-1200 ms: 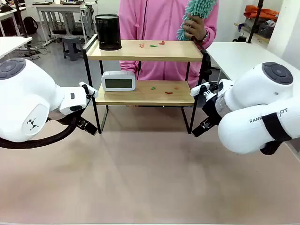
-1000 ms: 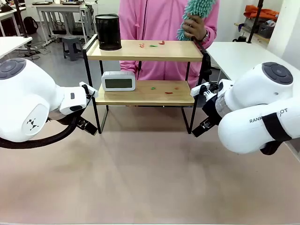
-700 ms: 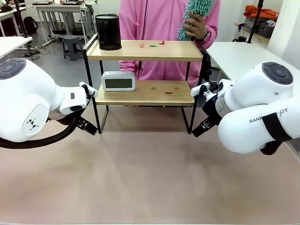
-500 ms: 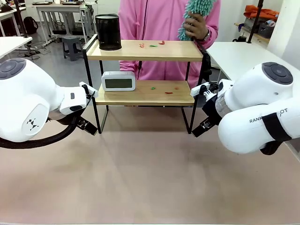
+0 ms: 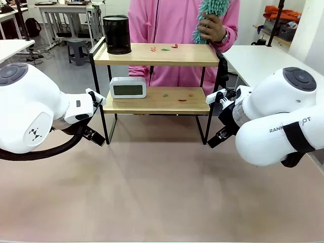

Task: Clean the shelf.
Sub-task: Pick up the Duster from the human.

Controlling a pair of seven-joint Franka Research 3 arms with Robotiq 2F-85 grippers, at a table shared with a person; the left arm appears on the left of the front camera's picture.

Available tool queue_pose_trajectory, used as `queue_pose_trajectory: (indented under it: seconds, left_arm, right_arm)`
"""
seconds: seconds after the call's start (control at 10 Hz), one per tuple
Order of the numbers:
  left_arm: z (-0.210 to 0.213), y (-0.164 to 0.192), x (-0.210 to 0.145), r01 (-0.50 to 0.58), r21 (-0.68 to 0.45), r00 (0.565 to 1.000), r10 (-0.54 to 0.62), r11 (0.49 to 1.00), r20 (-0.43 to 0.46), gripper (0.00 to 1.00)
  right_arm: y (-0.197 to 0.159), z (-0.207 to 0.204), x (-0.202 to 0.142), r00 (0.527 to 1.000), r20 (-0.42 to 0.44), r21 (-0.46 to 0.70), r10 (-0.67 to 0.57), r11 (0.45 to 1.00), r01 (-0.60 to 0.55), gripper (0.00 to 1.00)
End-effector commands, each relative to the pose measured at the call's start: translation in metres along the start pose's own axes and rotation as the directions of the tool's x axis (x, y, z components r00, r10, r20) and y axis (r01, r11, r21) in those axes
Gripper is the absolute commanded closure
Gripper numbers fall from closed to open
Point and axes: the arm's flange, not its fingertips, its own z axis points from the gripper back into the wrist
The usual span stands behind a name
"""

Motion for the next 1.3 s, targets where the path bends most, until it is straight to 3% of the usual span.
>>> queue_pose_trajectory:
  seconds: [0.0,0.1,0.2,0.3,0.4,0.5,0.6,0.7,0.9,1.0,1.1,1.2]
  left_arm:
    - [0.033,-0.002,-0.006,0.112,-0.111,0.994,-0.11,0.987,0.022,0.0]
    - [0.078,0.002,-0.021,0.129,-0.264,0.992,-0.127,0.956,0.022,0.0]
    - [0.121,0.013,-0.041,0.093,-0.412,0.992,-0.12,0.906,-0.04,0.0]
    - [0.156,0.029,-0.067,0.038,-0.439,0.998,-0.015,0.898,0.056,0.0]
    - [0.184,0.055,-0.098,-0.038,-0.457,0.982,0.118,0.889,0.148,0.0]
    - [0.205,0.088,-0.132,-0.153,-0.498,0.93,0.295,0.853,0.219,0.0]
    - [0.21,0.129,-0.175,-0.305,-0.562,0.811,0.519,0.769,0.271,0.0]
    - [0.203,0.154,-0.21,-0.414,-0.608,0.694,0.667,0.677,0.27,0.0]
    - [0.162,0.189,-0.243,-0.466,-0.748,0.525,0.828,0.473,0.197,0.0]
    - [0.134,0.192,-0.247,-0.473,-0.793,0.476,0.869,0.384,0.137,0.0]
    - [0.114,0.192,-0.23,-0.498,-0.782,0.486,0.867,0.375,0.106,0.0]
    - [0.199,0.244,-0.269,-0.521,-0.718,0.544,0.828,0.461,0.137,0.0]
  right_arm:
    - [-0.005,0.034,-0.004,0.998,-0.05,0.051,-0.029,0.998,0.032,0.0]
    - [-0.023,0.085,-0.018,0.986,-0.08,0.165,-0.149,0.973,0.16,0.0]
    - [-0.042,0.133,-0.036,0.933,-0.076,0.225,-0.351,0.906,0.359,0.0]
    - [-0.07,0.179,-0.066,0.858,-0.069,0.392,-0.509,0.777,0.493,0.0]
    - [-0.1,0.215,-0.105,0.779,-0.029,0.579,-0.627,0.624,0.524,0.0]
    - [-0.127,0.237,-0.152,0.692,0.013,0.704,-0.722,0.498,0.506,0.0]
    - [-0.155,0.243,-0.207,0.564,0.036,0.796,-0.825,0.365,0.483,0.0]
    - [-0.175,0.235,-0.253,0.457,0.003,0.858,-0.889,0.237,0.456,0.0]
    - [-0.191,0.195,-0.317,0.264,-0.101,0.897,-0.959,0.027,0.442,0.0]
    - [-0.193,0.171,-0.333,0.204,-0.154,0.878,-0.967,-0.039,0.476,0.0]
    - [-0.182,0.153,-0.33,0.153,-0.15,0.782,-0.977,-0.023,0.623,0.0]
    - [-0.217,0.227,-0.357,0.313,-0.106,0.841,-0.944,0.083,0.535,0.0]
